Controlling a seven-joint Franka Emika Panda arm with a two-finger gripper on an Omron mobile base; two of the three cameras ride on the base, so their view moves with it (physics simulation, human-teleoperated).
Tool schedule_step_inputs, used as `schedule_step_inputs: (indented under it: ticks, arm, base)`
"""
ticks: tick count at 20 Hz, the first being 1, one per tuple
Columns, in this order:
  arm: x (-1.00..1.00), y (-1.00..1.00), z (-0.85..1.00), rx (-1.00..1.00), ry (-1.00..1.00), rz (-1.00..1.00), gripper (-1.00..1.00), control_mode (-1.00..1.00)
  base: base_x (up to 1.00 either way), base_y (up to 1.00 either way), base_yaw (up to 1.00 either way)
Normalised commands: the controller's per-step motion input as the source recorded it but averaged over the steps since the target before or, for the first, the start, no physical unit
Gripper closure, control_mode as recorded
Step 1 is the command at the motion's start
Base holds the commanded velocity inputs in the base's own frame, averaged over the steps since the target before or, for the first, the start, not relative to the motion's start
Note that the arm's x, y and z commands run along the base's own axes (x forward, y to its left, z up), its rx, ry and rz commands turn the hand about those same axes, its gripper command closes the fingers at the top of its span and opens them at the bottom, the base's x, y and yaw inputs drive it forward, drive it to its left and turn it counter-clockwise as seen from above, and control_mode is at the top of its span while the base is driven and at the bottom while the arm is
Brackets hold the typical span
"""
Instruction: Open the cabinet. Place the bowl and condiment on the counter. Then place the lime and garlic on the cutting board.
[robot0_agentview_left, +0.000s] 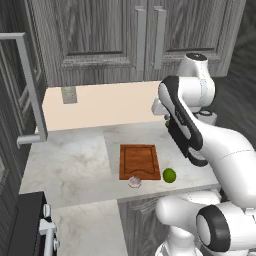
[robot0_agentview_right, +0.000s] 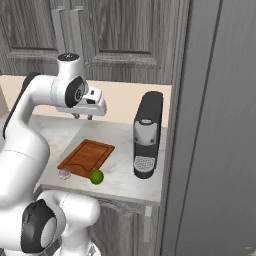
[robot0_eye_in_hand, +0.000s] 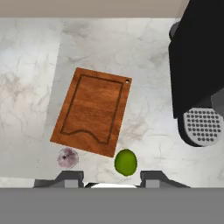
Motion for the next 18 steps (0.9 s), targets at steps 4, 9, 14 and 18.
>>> schedule_step_inputs:
  ticks: [4, 9, 14, 18]
  arm:
    - [-0.11, 0.02, 0.00, 0.00, -0.13, 0.00, -1.00, -1.00]
    - [-0.24, 0.19, 0.00, 0.00, -0.22, 0.00, -1.00, -1.00]
    - [-0.15, 0.25, 0.18, 0.00, -0.12, 0.00, -1.00, -1.00]
    - [-0.07, 0.24, 0.36, 0.00, -0.08, 0.00, -1.00, -1.00]
  base:
    - [0.00, 0.00, 0.00]
    - [0.00, 0.00, 0.00]
    - [0.00, 0.00, 0.00]
    - [0.00, 0.00, 0.00]
